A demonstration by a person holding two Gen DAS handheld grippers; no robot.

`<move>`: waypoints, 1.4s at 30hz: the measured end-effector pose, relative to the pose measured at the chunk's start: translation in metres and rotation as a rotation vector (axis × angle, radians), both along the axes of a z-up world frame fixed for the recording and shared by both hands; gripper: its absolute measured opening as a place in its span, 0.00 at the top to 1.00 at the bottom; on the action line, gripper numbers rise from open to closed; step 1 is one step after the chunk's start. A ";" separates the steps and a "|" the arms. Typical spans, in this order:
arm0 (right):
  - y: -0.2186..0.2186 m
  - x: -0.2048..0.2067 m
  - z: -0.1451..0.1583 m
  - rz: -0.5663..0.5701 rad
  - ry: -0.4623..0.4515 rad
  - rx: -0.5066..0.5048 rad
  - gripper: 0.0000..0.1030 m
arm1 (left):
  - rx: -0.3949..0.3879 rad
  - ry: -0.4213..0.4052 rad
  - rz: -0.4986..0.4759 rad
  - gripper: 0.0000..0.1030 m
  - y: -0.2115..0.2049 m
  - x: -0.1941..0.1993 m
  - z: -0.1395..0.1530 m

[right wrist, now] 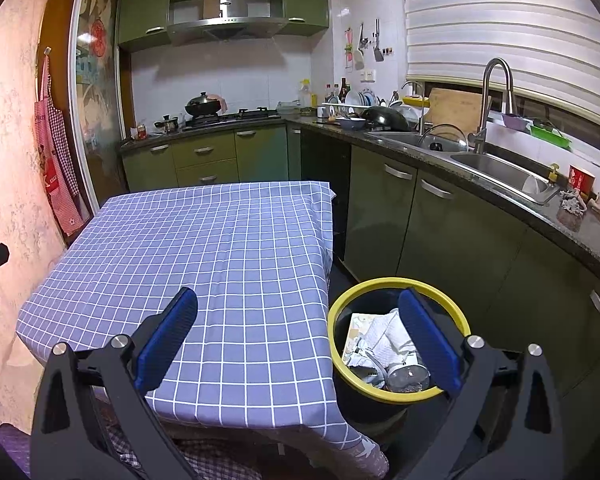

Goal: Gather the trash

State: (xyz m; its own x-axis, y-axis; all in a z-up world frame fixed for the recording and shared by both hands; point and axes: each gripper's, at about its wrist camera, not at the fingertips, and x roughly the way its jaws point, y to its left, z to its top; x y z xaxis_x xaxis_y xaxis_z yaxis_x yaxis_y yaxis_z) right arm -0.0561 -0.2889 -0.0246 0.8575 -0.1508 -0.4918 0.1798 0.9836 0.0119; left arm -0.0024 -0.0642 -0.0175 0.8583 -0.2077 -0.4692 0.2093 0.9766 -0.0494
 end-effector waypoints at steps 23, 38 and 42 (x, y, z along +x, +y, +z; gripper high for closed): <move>0.000 0.004 -0.008 -0.002 0.014 0.002 0.07 | 0.001 0.017 -0.014 0.05 0.001 0.004 -0.005; -0.002 0.004 -0.010 -0.003 0.018 0.005 0.07 | 0.003 0.023 -0.007 0.05 0.003 0.005 -0.010; -0.003 0.005 -0.012 -0.002 0.022 0.005 0.07 | 0.006 0.027 -0.007 0.05 0.004 0.006 -0.012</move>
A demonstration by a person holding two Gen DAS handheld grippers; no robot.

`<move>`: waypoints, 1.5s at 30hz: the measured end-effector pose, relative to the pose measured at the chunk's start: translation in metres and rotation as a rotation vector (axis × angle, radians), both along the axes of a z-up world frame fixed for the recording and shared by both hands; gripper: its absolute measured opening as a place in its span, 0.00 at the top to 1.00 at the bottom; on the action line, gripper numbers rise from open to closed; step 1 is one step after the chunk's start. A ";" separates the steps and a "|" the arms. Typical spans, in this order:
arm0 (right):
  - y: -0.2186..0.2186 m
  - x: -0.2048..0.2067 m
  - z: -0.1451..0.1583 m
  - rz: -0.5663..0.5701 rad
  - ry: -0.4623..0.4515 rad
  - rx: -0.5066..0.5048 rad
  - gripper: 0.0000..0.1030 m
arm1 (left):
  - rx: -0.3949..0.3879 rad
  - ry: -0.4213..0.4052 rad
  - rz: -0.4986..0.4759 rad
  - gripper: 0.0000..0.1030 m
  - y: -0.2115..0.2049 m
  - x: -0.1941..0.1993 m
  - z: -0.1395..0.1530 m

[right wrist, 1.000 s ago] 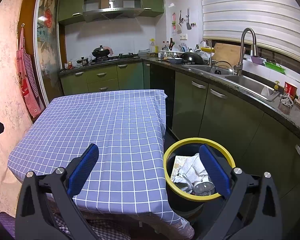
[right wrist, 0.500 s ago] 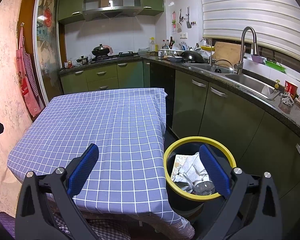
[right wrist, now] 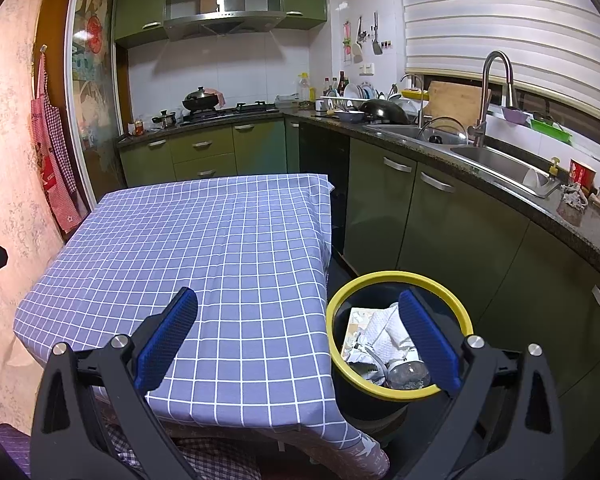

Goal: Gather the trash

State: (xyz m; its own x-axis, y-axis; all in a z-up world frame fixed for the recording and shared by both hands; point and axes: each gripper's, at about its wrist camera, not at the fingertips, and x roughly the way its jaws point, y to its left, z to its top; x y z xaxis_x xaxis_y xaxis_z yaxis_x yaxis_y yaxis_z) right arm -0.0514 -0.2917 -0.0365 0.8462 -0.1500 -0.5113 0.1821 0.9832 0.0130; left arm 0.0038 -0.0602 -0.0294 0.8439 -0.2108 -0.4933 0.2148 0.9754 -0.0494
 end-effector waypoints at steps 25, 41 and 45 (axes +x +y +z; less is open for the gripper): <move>0.000 0.003 -0.005 -0.001 0.012 0.002 0.07 | 0.007 0.004 -0.001 0.05 0.001 -0.001 -0.003; 0.002 0.008 -0.009 0.002 0.023 0.001 0.07 | 0.012 0.010 0.004 0.05 -0.001 0.001 -0.004; 0.001 0.008 -0.011 0.003 0.026 0.001 0.07 | -0.002 0.000 -0.008 0.05 0.000 0.002 -0.003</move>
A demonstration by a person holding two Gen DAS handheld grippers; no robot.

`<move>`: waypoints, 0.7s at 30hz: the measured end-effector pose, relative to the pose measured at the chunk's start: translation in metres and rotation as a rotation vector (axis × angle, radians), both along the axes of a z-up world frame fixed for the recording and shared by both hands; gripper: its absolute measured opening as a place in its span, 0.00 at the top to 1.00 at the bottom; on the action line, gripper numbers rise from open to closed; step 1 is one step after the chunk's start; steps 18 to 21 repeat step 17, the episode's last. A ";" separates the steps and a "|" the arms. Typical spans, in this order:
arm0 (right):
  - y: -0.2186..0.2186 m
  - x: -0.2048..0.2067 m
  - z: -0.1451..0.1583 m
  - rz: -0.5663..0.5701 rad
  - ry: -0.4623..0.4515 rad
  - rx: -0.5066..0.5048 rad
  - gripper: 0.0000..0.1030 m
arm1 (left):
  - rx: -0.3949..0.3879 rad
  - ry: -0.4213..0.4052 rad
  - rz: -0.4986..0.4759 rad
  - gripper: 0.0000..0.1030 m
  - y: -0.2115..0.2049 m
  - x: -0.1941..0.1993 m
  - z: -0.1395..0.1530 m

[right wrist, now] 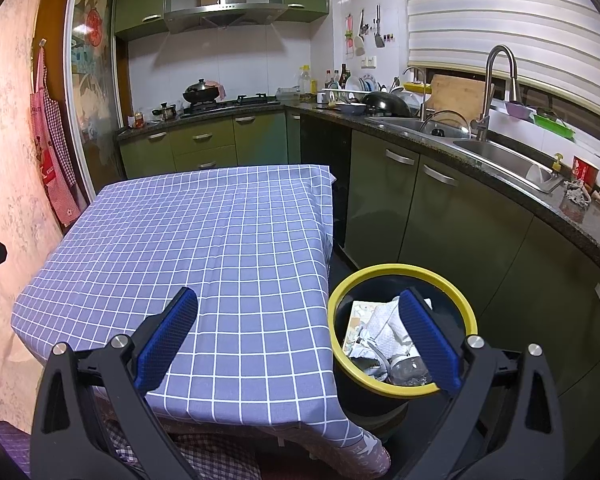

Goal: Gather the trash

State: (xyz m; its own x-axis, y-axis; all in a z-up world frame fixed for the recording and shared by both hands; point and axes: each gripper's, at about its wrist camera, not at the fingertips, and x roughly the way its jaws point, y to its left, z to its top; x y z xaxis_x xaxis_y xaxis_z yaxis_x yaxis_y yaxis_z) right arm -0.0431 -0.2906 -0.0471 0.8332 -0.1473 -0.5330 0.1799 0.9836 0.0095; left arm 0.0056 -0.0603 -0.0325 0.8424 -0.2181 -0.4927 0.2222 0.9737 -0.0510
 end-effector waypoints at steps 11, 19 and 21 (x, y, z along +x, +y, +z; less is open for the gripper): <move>-0.003 0.003 -0.004 -0.001 0.013 0.007 0.07 | 0.000 -0.001 0.034 0.05 0.006 0.005 -0.001; -0.005 0.016 -0.006 0.018 0.031 0.019 0.07 | -0.007 0.061 0.038 0.05 0.010 0.033 -0.010; -0.005 0.016 -0.006 0.018 0.031 0.019 0.07 | -0.007 0.061 0.038 0.05 0.010 0.033 -0.010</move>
